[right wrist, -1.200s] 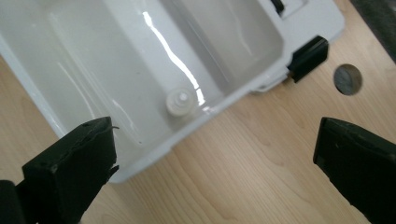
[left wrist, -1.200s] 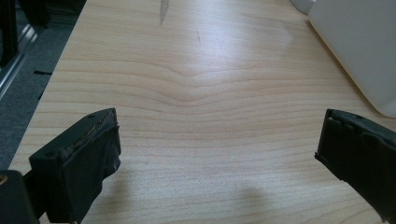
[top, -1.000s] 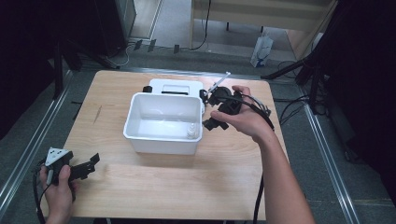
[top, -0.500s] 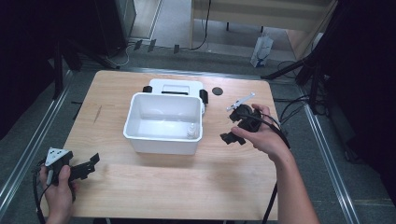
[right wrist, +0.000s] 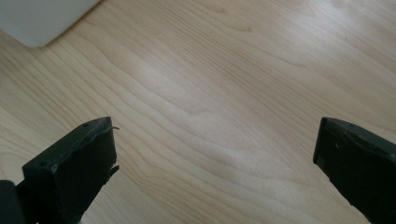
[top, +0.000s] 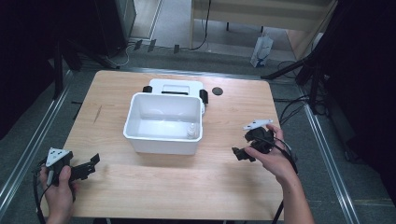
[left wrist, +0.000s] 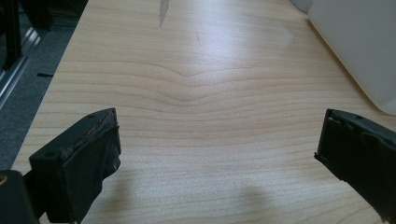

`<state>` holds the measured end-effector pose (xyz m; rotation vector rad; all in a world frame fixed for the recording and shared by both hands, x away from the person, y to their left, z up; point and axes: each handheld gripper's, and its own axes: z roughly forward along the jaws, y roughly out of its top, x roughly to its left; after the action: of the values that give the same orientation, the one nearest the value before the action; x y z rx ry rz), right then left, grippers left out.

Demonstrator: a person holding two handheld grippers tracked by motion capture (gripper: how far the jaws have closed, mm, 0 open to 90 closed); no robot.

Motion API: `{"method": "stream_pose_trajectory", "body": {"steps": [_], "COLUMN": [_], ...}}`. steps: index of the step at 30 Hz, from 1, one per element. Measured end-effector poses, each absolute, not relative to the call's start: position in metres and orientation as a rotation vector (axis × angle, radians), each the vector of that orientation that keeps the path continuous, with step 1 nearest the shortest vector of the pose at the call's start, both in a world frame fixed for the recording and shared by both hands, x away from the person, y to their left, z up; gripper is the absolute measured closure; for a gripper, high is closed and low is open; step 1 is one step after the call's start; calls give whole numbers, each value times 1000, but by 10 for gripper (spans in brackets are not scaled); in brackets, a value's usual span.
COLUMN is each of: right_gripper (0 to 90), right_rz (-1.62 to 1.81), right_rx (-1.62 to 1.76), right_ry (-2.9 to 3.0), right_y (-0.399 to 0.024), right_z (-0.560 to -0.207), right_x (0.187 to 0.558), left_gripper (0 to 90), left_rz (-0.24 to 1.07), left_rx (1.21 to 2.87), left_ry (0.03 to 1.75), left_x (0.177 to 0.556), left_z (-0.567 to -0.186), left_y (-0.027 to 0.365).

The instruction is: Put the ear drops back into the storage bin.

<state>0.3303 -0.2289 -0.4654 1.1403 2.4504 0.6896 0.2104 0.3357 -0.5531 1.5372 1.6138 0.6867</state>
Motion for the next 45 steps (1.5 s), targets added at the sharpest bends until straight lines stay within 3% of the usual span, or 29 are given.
{"method": "stream_pose_trajectory", "body": {"steps": [24,33,45], "right_gripper": [0,0,0], "right_rz": [1002,1080,1111], "right_rx": [1364,1358,1469], "right_ry": [2050,1945,1905], "right_y": [-324,-340,-349], "right_z": [-547,-547,-548], "right_x": [251,221,225], "left_gripper": [4,4,4], "left_rz": [697,703,705], "left_rx": [1541,1543,1551], "left_ry": [1609,1610,1606], "left_x": [210,210,211], "left_z": [-553,-553,-553], "left_y": [334,334,334]}}
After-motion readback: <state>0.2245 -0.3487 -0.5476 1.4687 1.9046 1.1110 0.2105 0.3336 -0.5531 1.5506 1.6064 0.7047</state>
